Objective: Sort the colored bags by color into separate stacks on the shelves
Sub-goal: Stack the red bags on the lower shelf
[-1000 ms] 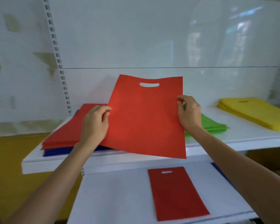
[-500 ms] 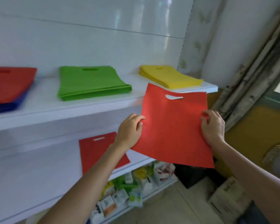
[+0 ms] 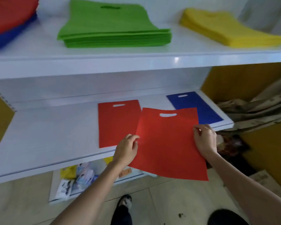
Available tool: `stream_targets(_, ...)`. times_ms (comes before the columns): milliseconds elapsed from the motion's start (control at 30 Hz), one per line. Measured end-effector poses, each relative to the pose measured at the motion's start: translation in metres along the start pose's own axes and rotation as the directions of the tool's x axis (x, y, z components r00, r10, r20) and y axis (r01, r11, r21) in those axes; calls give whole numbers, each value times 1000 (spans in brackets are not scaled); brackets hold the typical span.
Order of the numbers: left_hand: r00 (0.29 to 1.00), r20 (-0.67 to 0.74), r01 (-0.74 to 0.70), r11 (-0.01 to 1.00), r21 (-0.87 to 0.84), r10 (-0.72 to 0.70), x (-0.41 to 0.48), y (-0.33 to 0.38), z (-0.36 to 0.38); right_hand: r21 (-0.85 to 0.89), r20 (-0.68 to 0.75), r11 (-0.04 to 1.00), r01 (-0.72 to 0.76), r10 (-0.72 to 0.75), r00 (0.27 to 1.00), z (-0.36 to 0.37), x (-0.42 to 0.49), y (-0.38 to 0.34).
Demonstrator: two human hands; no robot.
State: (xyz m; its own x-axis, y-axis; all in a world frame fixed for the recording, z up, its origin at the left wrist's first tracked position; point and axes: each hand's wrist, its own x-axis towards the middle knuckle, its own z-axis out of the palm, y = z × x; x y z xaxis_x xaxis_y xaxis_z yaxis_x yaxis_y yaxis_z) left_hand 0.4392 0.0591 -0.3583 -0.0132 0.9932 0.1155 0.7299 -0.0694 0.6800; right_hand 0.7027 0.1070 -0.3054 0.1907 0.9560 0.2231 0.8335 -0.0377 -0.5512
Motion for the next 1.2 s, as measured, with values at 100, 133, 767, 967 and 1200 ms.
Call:
stream_targets(100, 992, -82, 97, 994, 42, -93, 13, -49, -12, 72, 123, 995, 75, -83, 989, 60, 17, -31)
stream_targets(133, 987, -98, 136, 989, 59, -130, 18, -66, -15, 89, 158, 990, 105, -118, 980, 79, 24, -40)
stream_targets(767, 918, -63, 390, 860, 328, -392, 75, -162, -13, -255, 448, 941, 222, -89, 890, 257, 77, -75)
stream_targets(967, 925, -13, 368, 885, 283, -381, 39, -127, -28, -133, 413, 968, 215, -143, 899, 202, 44, -72)
stream_targets(1200, 981, -77, 195, 938, 286, -180, -31, -45, -61, 25, 287, 952, 304, -299, 910, 91, -14, -100)
